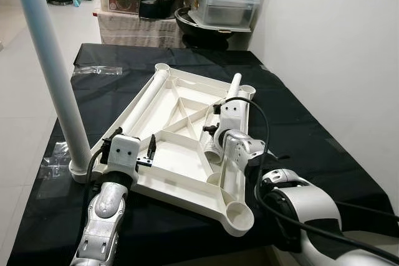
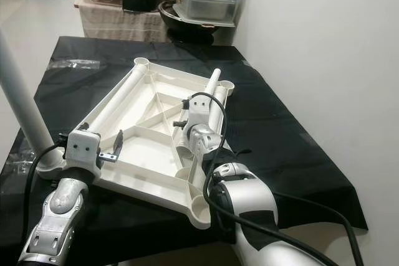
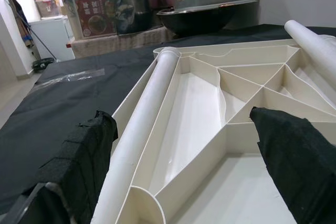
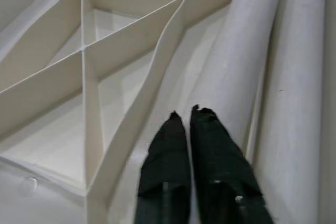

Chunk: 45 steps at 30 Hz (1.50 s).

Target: Building children table

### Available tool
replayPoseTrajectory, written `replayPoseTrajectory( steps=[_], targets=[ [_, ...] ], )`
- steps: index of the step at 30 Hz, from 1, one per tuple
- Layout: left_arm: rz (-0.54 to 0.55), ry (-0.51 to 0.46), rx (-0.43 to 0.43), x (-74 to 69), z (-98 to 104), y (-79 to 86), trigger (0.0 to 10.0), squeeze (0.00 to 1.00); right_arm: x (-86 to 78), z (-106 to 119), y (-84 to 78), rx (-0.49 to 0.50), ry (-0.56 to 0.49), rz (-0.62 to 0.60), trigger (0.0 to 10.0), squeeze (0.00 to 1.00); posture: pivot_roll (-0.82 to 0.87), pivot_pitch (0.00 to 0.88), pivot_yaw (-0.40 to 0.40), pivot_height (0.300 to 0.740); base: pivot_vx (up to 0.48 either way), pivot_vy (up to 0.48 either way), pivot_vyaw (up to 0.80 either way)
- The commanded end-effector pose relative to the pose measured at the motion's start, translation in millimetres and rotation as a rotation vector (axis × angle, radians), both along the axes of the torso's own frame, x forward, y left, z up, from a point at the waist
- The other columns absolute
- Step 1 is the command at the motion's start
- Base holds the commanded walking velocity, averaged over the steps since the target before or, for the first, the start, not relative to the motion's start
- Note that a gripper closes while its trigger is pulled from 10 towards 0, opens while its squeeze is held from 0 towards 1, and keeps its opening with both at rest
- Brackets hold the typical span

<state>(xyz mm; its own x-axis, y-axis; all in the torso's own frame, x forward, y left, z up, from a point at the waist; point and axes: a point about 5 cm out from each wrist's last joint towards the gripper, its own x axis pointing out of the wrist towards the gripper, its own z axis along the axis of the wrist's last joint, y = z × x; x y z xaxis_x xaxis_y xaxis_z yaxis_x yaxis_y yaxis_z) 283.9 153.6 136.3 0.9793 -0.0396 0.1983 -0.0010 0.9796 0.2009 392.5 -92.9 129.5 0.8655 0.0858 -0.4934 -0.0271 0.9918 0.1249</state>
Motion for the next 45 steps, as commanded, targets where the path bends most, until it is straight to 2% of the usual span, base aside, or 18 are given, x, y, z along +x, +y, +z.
replayPoseTrajectory(
  steps=[1,3,5,6,8,10,11,12,16,24,28,35,38,42,43,44,45],
  targets=[
    [-0.013,0.031,-0.002,-1.5,-6,-4.0,10.0,0.00,-14.3,-31,-10.8,-0.019,0.133,-0.034,0.0,0.00,0.11,0.000,-0.169,0.740,0.000,0.000,0.00],
    [-0.013,0.031,-0.002,-1.8,-6,-4.1,10.0,0.00,-11.3,-26,-12.7,0.003,0.114,-0.052,0.0,0.00,0.12,0.000,-0.169,0.740,0.000,0.000,0.00],
    [-0.011,0.032,-0.003,-2.2,-6,-3.5,10.0,0.00,0.1,-3,-12.4,0.059,0.040,-0.059,0.0,0.00,0.11,0.000,-0.166,0.740,0.000,0.000,0.00],
    [-0.011,0.032,-0.003,-2.2,-6,-3.5,10.0,0.00,0.1,-3,-12.4,0.059,0.040,-0.059,0.0,0.00,0.11,0.000,-0.166,0.740,0.000,0.000,0.00],
    [-0.010,0.034,-0.003,-3.0,-7,-2.8,10.0,0.00,8.6,18,-12.0,0.098,-0.018,-0.060,0.0,0.00,0.11,0.000,-0.160,0.740,0.000,0.000,0.00],
    [-0.010,0.034,-0.003,-3.0,-7,-2.8,10.0,0.00,8.6,18,-12.0,0.098,-0.018,-0.060,0.0,0.00,0.11,0.000,-0.160,0.740,0.000,0.000,0.00],
    [-0.010,0.037,-0.002,-3.4,-7,-2.3,10.0,0.00,11.6,25,-13.2,0.093,-0.039,-0.065,0.0,0.00,0.10,0.000,-0.153,0.740,0.000,0.000,0.00],
    [-0.009,0.043,0.003,-3.8,-9,-1.6,10.0,0.00,14.1,32,-16.5,0.076,-0.060,-0.086,10.0,1.00,0.10,0.000,-0.153,0.740,0.000,0.000,0.00],
    [0.002,0.061,0.024,-6.5,-12,4.2,10.0,0.00,14.1,31,-18.8,0.022,-0.060,-0.099,10.0,1.00,0.10,0.000,-0.152,0.740,0.000,0.000,0.00],
    [0.021,0.128,0.090,-16.2,-26,16.8,10.0,0.00,1.7,3,-16.7,-0.031,0.074,-0.061,10.0,1.00,0.09,0.000,-0.172,0.740,0.000,0.000,0.00],
    [0.017,0.133,0.096,-17.6,-28,16.3,10.0,0.00,0.5,0,-17.8,-0.037,0.088,-0.058,10.0,1.00,0.09,0.000,-0.172,0.740,0.000,0.000,0.00],
    [-0.029,0.129,0.092,-17.9,-30,2.0,10.0,0.00,-0.8,-1,-13.1,-0.015,0.114,-0.029,10.0,1.00,0.07,0.000,-0.170,0.740,0.000,0.000,0.00],
    [-0.114,0.152,0.187,-20.7,-37,-9.4,10.0,0.00,-4.7,-5,0.6,-0.005,0.142,0.033,10.0,1.00,0.07,0.000,-0.175,0.740,0.000,0.000,0.00],
    [-0.133,0.162,0.216,-22.5,-40,-11.3,10.0,0.00,-6.8,-8,4.5,-0.011,0.157,0.050,10.0,1.00,0.08,0.000,-0.179,0.740,0.000,0.000,0.00],
    [-0.139,0.167,0.224,-23.8,-41,-12.2,10.0,0.00,-8.7,-10,10.8,0.016,0.169,0.075,10.0,1.00,0.08,0.000,-0.182,0.740,0.000,0.000,0.00],
    [-0.141,0.170,0.224,-24.6,-42,-12.9,10.0,0.00,-10.1,-10,18.3,0.037,0.171,0.117,10.0,0.00,0.08,0.000,-0.184,0.740,0.000,0.000,0.00],
    [-0.141,0.170,0.224,-24.6,-42,-12.9,10.0,0.00,-10.1,-10,18.3,0.037,0.171,0.117,10.0,0.00,0.08,0.000,-0.184,0.740,0.000,0.000,0.00]
  ],
)
